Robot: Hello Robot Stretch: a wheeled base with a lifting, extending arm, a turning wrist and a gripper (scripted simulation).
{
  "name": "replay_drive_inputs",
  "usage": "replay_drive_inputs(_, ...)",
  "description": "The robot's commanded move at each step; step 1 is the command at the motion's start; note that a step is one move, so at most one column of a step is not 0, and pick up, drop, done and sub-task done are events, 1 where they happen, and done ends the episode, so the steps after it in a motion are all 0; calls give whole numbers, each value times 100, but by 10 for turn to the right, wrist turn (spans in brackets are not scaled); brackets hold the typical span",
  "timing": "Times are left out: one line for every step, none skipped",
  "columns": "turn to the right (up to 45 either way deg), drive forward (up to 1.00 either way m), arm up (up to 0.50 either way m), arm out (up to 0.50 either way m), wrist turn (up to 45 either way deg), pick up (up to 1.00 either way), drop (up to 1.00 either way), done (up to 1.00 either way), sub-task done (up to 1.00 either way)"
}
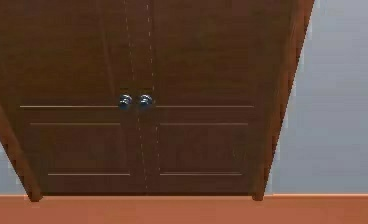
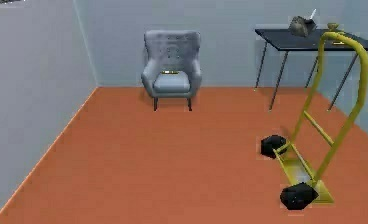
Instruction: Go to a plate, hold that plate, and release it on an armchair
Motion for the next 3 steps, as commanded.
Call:
replay_drive_inputs(-450, 0, 0, 0, 0, 0, 0, 0, 0)
replay_drive_inputs(-420, 0, 0, 0, 0, 0, 0, 0, 0)
replay_drive_inputs(0, 85, 0, 0, 0, 0, 0, 0, 0)
